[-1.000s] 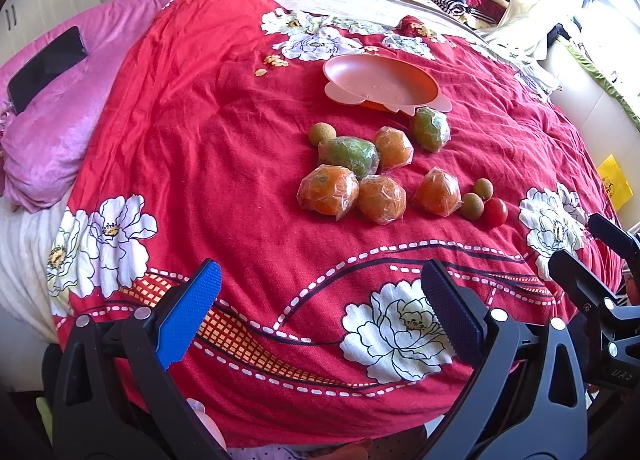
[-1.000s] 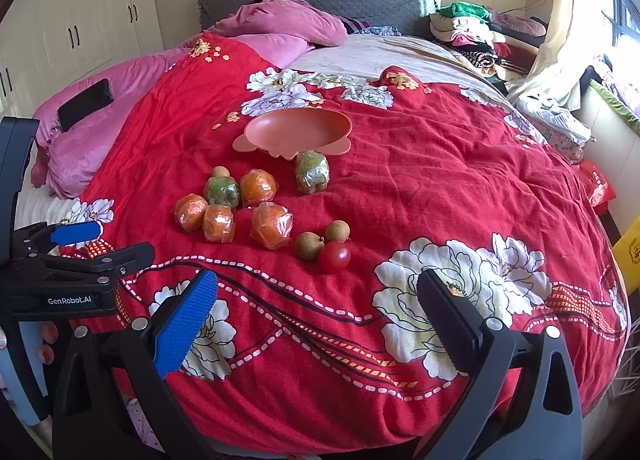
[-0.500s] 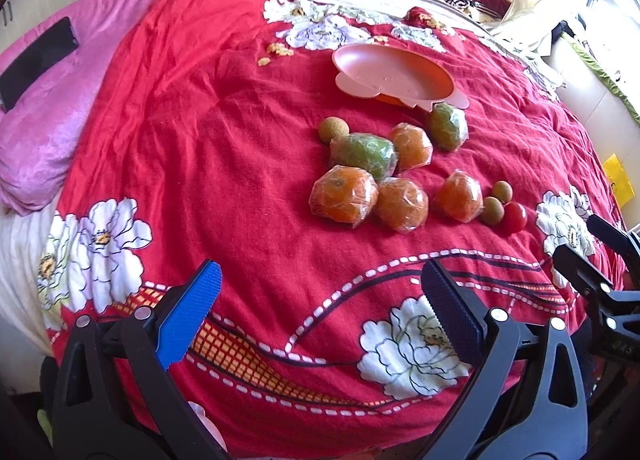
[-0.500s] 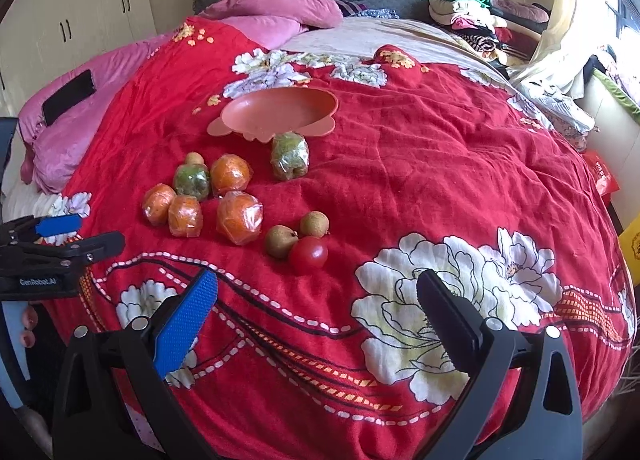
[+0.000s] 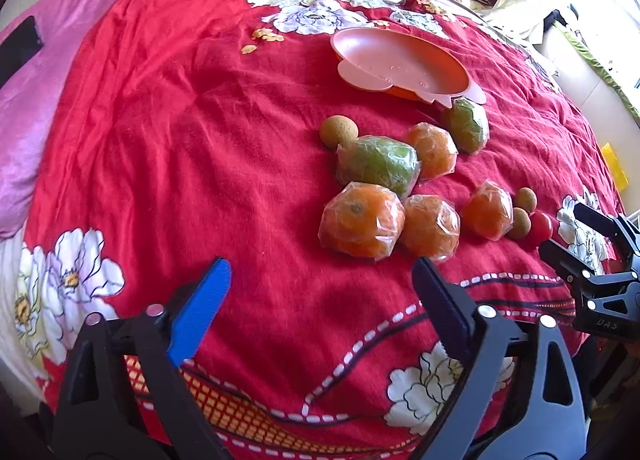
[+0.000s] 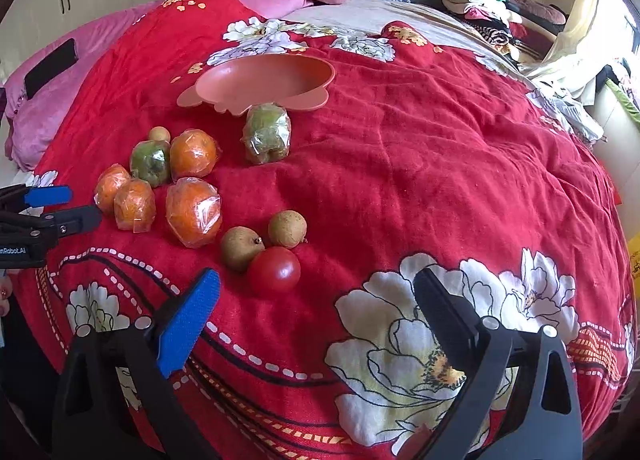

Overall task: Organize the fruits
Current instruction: 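Grasp a wrapped orange with the left tool while the right tool grasps the red tomato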

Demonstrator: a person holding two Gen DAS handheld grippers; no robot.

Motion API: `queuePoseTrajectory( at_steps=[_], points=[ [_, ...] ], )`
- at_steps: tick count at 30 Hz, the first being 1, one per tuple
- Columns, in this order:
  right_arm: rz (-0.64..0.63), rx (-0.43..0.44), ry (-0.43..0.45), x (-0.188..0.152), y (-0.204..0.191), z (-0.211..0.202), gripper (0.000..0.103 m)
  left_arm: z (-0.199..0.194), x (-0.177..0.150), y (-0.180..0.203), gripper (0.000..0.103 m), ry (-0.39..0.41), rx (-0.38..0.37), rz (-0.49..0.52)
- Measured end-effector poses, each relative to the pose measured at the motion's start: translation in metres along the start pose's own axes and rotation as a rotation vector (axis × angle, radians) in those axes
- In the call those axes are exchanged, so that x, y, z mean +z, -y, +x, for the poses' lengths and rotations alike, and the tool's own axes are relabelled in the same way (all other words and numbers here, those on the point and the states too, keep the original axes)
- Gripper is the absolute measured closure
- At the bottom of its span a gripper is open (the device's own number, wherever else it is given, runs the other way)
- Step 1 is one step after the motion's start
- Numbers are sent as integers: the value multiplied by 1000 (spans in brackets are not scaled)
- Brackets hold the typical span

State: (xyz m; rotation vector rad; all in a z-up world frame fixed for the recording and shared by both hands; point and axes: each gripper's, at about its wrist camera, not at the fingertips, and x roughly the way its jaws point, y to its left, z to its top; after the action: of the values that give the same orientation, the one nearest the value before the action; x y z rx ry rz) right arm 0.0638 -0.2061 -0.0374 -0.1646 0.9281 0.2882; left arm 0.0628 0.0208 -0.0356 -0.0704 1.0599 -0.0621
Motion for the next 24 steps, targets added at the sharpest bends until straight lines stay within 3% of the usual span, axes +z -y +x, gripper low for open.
queuePoseTrajectory(
  at_steps=[1, 2, 5, 8, 12, 14, 24],
  points=[
    [-4, 4, -2, 0, 0, 1, 17, 1, 0, 0, 26, 1, -1, 2],
    [-8, 5, -7, 1, -1, 3, 32, 3, 2, 1, 31, 2, -5, 8],
    [-20, 25, -18, 2, -2, 7, 40, 6, 5, 5, 40, 5, -15, 34],
    [-38, 64, -14, 2, -4, 7, 57, 8, 9, 9, 50, 8, -34, 57],
    [-63, 93, -16, 3, -8, 8, 69, 12, 10, 15, 60, 8, -49, 83],
    [-72, 116, -17, 4, -9, 9, 74, 12, 12, 17, 68, 9, -65, 93],
    [-19, 212, -33, 9, 3, 18, 75, 21, 17, 10, 68, 1, -97, 88]
  ],
)
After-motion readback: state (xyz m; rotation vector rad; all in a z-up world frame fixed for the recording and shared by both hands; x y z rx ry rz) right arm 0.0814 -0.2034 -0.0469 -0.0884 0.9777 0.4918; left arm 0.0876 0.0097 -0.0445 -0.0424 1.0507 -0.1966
